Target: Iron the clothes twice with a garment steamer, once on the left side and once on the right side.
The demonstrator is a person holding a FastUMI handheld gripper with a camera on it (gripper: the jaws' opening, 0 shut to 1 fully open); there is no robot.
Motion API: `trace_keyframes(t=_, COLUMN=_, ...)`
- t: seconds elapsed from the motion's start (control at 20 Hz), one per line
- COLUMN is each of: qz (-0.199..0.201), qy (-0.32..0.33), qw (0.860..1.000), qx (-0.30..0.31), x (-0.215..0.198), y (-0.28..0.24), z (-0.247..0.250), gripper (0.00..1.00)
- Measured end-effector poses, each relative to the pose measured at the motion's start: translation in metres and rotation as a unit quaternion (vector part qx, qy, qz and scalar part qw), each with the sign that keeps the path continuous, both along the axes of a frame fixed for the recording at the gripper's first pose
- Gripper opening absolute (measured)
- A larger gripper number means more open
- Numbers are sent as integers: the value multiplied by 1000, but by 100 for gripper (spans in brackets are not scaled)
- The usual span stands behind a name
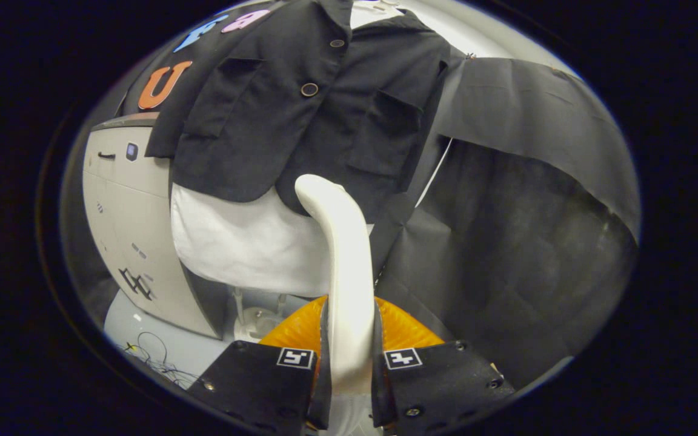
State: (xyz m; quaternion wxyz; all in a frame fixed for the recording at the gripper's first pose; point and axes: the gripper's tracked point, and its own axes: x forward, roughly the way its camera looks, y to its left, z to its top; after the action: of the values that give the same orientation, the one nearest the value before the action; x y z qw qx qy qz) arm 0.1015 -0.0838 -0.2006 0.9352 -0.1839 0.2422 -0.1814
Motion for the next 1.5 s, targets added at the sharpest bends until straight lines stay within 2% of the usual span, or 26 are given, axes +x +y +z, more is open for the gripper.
trace_keyframes(t=0.2, qz=-1, qy=1, qw=1000, qx=-3, x=-8, y=5, z=11, gripper=29)
trace_keyframes(t=1.25, qz=32, qy=-95, qw=995, qx=-7, x=-58, y=91, z=123, gripper=29)
trace_keyframes(t=1.5, qz=47, qy=-125, qw=991, qx=-1, x=-74, y=113, z=162, gripper=29)
